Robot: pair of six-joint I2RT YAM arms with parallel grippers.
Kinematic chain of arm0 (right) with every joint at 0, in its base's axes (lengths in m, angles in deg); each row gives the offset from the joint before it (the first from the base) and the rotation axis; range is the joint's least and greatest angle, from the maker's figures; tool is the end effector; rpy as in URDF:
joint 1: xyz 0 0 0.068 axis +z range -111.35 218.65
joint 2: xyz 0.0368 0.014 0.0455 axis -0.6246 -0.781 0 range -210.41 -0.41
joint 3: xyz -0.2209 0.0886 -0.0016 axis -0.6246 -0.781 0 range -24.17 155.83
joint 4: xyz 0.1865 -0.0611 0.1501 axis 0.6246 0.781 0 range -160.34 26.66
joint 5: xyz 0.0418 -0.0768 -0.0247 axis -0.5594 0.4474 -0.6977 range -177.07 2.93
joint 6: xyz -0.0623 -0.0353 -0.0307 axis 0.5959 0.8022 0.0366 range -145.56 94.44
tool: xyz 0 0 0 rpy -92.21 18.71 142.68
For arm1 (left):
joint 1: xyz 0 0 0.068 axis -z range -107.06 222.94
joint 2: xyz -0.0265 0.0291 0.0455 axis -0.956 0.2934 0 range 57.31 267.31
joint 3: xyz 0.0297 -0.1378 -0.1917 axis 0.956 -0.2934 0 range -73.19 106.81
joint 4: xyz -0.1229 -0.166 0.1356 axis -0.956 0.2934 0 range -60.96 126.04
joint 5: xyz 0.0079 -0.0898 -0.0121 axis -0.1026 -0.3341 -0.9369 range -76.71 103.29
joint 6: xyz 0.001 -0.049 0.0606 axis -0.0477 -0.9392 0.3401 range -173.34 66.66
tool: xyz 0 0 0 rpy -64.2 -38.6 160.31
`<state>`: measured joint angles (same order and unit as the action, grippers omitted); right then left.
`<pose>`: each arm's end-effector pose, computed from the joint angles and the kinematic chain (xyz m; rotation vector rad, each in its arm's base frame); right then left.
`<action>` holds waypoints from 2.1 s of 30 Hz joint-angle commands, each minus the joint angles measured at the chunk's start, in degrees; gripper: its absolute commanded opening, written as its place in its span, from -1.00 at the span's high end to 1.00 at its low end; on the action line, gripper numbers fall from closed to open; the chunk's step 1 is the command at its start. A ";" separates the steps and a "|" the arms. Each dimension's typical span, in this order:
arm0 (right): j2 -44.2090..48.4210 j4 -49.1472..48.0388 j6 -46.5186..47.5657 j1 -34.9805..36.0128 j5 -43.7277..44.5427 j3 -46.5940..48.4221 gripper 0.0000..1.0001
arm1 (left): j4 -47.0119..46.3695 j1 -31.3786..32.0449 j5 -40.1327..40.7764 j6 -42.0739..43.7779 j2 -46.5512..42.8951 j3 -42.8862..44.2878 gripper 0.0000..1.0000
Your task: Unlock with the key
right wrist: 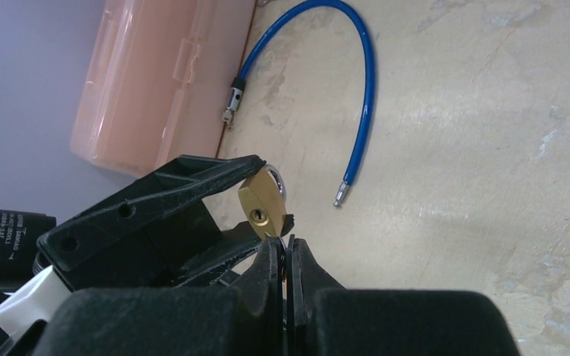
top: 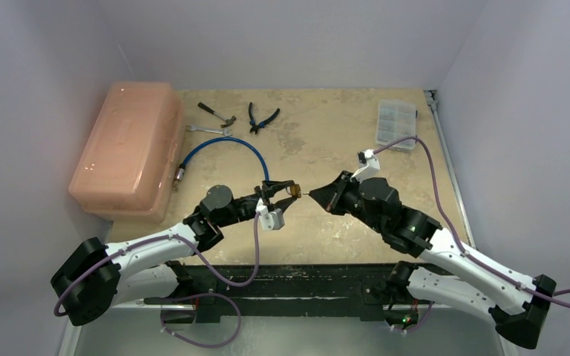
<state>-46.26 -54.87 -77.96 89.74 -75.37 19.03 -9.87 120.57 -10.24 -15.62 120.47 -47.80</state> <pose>0.1522 0.1672 0.2831 0.1726 2.0111 1.0182 0.1626 -0.2178 0.2263 1.2812 0.9080 -0.4541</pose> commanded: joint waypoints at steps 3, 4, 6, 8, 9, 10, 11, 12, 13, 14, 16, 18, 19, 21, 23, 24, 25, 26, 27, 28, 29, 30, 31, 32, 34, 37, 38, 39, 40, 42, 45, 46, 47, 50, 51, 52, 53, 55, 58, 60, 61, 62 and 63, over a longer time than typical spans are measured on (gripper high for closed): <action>-1.97 3.24 -2.40 4.10 8.44 5.54 1.00 | -1.28 -0.16 0.60 1.78 -0.05 1.61 1.00; -2.17 3.11 -2.51 4.47 8.80 5.57 1.00 | -1.13 -0.17 0.65 1.79 -0.01 1.62 1.00; -2.52 2.83 -2.78 4.86 9.31 5.58 1.00 | -0.92 -0.17 0.60 1.90 0.06 1.72 1.00; -3.00 2.68 -2.79 5.10 9.72 5.79 1.00 | -0.90 -0.18 0.53 1.84 0.04 1.79 1.00; -3.18 2.76 -2.79 5.20 9.95 5.90 1.00 | -0.83 -0.10 0.52 1.83 0.04 1.81 1.00; -3.34 2.88 -2.79 5.23 10.21 6.07 1.00 | -0.81 -0.17 0.50 1.82 0.00 1.78 1.00; -3.57 2.95 -2.71 5.25 10.45 6.17 1.00 | -0.76 -0.16 0.50 1.81 -0.12 1.77 1.00; -3.69 2.92 -2.64 5.25 10.60 6.26 1.00 | -0.61 -0.17 0.55 1.73 -0.21 1.79 1.00; -3.79 2.84 -2.62 5.29 10.84 6.28 1.00 | -0.51 -0.17 0.53 1.81 -0.30 1.79 1.00; -3.88 2.78 -2.41 5.33 10.94 6.28 1.00 | -0.40 -0.15 0.43 1.83 -0.38 1.81 1.00; -4.05 2.59 -2.23 5.34 11.26 6.35 1.00 | -0.22 -0.10 0.31 1.84 -0.48 1.77 1.00; -4.29 2.34 -2.07 5.34 11.48 6.37 1.00 | -0.04 -0.08 0.17 1.83 -0.48 1.77 1.00; -4.40 2.22 -2.07 5.36 11.62 6.30 1.00 | 0.04 -0.08 0.11 1.77 -0.54 1.79 1.00; -4.79 2.03 -1.95 5.34 11.76 6.37 1.00 | 0.07 -0.09 -0.05 1.71 -0.58 1.77 1.00; -5.02 1.62 -1.83 5.29 11.63 6.37 1.00 | 0.14 -0.04 -0.28 1.59 -0.57 1.78 1.00; -5.12 1.45 -1.74 5.31 11.55 6.37 1.00 | 0.15 -0.08 -0.36 1.61 -0.50 1.77 1.00; -5.25 1.22 -1.74 5.33 11.46 6.37 1.00 | 0.16 -0.09 -0.38 1.61 -0.49 1.79 1.00; -5.37 1.11 -1.74 5.33 11.42 6.37 1.00 | 0.16 -0.09 -0.37 1.64 -0.45 1.79 1.00; -5.46 1.00 -1.69 5.34 11.37 6.37 1.00 | 0.16 -0.04 -0.38 1.65 -0.41 1.77 1.00; -5.48 0.90 -1.60 5.34 11.33 6.37 1.00 | 0.16 -0.08 -0.38 1.66 -0.36 1.82 1.00; -5.56 0.83 -1.57 5.35 11.32 6.37 1.00 | 0.20 -0.05 -0.31 1.66 -0.32 1.89 1.00; -5.61 0.77 -1.56 5.34 11.39 6.38 1.00 | 0.21 -0.08 -0.41 1.66 -0.30 1.91 1.00; -5.65 0.75 -1.50 5.34 11.46 6.39 1.00 | 0.22 -0.09 -0.44 1.62 -0.24 1.87 1.00; -5.74 0.78 -1.48 5.34 11.57 6.43 1.00 | 0.31 -0.09 -0.46 1.63 -0.23 1.86 1.00; -5.83 0.59 -1.47 5.29 11.67 6.38 1.00 | 0.33 -0.06 -0.58 1.60 -0.23 1.86 1.00; -6.09 0.27 -1.40 5.34 11.55 6.41 1.00 | 0.41 -0.07 -0.58 1.59 -0.21 1.88 1.00; -6.17 0.19 -1.39 5.34 11.50 6.42 1.00 | 0.42 -0.09 -0.59 1.65 -0.21 1.96 1.00; -6.25 0.17 -1.39 5.34 11.50 6.45 1.00 | 0.38 -0.09 -0.62 1.57 -0.18 1.93 1.00; -6.34 0.08 -1.39 5.34 11.50 6.46 1.00 | 0.41 -0.07 -0.66 1.56 -0.22 1.97 1.00; -6.53 -0.02 -1.39 5.34 11.41 6.39 1.00 | 0.48 -0.09 -0.72 1.57 -0.21 1.95 1.00; -6.75 -0.38 -1.34 5.29 11.32 6.36 1.00 | 0.51 -0.09 -0.81 1.42 -0.31 2.01 1.00; -6.84 -0.35 -1.38 5.33 11.32 6.37 1.00 | 0.46 -0.09 -0.86 1.47 -0.31 1.97 1.00; -6.88 -0.46 -1.39 5.33 11.32 6.33 1.00 | 0.58 -0.09 -0.90 1.50 -0.31 1.95 1.00; -7.02 -0.65 -1.39 5.33 11.32 6.37 1.00 | 0.70 -0.09 -0.84 1.42 -0.30 1.96 1.00; -6.98 -0.69 -1.39 5.35 11.40 6.37 1.00 | 0.74 -0.04 -0.84 1.47 -0.29 1.95 1.00; -7.00 -0.68 -1.39 5.38 11.45 6.37 1.00 | 0.77 -0.08 -0.87 1.45 -0.31 2.04 1.00; -7.02 -0.62 -1.34 5.34 11.54 6.37 1.00 | 0.77 -0.09 -0.85 1.40 -0.27 1.99 1.00; -7.06 -0.49 -1.39 5.34 11.83 6.37 1.00 | 0.73 -0.09 -0.90 1.33 -0.31 2.03 1.00; -7.22 -0.27 -1.39 5.34 12.02 6.39 1.00 | 0.83 -0.09 -0.93 1.31 -0.40 1.97 1.00; -7.31 -0.27 -1.39 5.38 12.03 6.30 1.00 | 0.86 -0.09 -0.93 1.31 -0.40 1.97 1.00; -7.37 -0.26 -1.39 5.34 12.03 6.28 1.00 | 0.86 -0.04 -0.96 1.27 -0.40 1.99 1.00; -7.41 -0.32 -1.39 5.38 12.03 6.28 1.00 | 0.82 -0.08 -0.98 1.30 -0.40 2.05 1.00; -7.48 -0.39 -1.39 5.34 12.02 6.28 1.00 | 0.83 -0.04 -0.94 1.29 -0.40 1.99 1.00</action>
<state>-53.40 -53.25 -79.58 94.88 -65.45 22.85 -6.33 120.57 -9.89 -14.68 120.53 -47.80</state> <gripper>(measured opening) 0.030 0.407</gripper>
